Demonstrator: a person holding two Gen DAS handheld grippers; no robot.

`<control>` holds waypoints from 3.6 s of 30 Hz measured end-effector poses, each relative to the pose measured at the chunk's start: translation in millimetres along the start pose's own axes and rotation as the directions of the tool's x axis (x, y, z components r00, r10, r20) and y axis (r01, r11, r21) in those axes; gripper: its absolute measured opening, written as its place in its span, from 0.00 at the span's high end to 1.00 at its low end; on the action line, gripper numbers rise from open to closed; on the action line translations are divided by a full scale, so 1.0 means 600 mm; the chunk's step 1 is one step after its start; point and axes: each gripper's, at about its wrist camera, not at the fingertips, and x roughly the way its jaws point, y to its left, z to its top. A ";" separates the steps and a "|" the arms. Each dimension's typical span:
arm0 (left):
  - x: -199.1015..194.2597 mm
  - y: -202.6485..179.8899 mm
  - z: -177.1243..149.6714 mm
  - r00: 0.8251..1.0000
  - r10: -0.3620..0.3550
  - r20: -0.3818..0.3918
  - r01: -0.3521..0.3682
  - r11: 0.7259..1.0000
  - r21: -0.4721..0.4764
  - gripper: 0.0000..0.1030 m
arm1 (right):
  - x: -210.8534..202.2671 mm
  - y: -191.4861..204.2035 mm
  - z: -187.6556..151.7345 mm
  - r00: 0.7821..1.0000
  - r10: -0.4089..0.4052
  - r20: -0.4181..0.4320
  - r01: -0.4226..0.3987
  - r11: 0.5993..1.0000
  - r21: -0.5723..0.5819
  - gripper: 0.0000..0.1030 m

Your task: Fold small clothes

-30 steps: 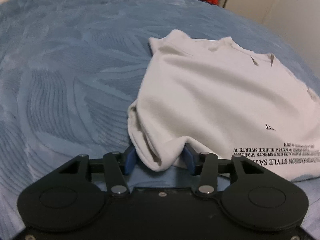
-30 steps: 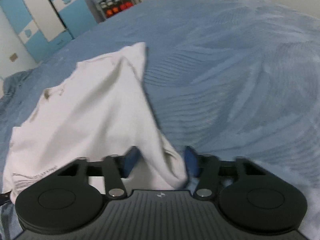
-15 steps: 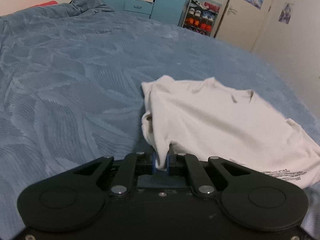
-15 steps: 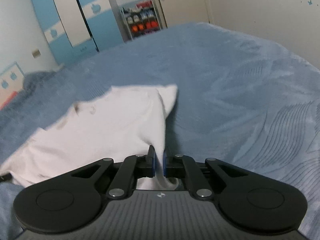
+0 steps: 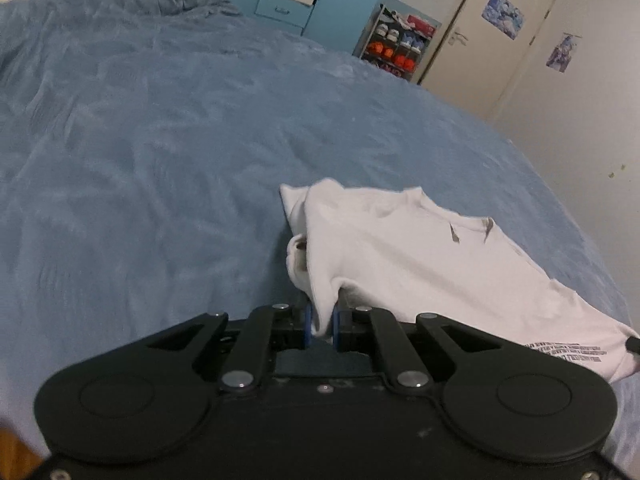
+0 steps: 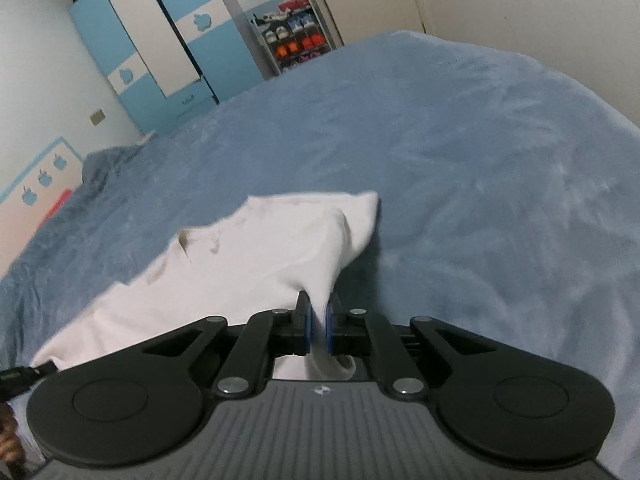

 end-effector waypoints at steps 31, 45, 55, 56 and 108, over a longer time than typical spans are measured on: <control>0.158 -0.030 0.091 0.983 0.181 -0.022 -0.176 0.972 0.158 0.51 | 0.149 0.061 0.010 0.958 -0.266 0.110 0.286 0.926 -0.246 0.44; 0.275 -0.030 0.089 0.989 0.137 -0.058 -0.122 0.969 0.214 0.59 | 0.259 0.029 0.028 0.991 -0.114 0.065 0.118 0.991 -0.063 0.91; 0.200 -0.069 0.092 0.981 0.125 0.147 -0.154 0.965 0.212 0.96 | 0.174 0.052 0.032 0.949 -0.078 0.306 0.099 0.994 -0.052 0.92; 0.195 -0.074 0.090 0.978 0.130 0.166 -0.165 0.962 0.219 0.96 | 0.169 0.055 0.031 0.940 -0.085 0.331 0.110 0.992 -0.059 0.92; 0.209 -0.097 -0.056 0.963 0.267 -0.049 -0.232 0.904 0.360 0.55 | 0.198 0.164 -0.137 0.997 -0.075 0.023 0.078 0.946 -0.315 0.74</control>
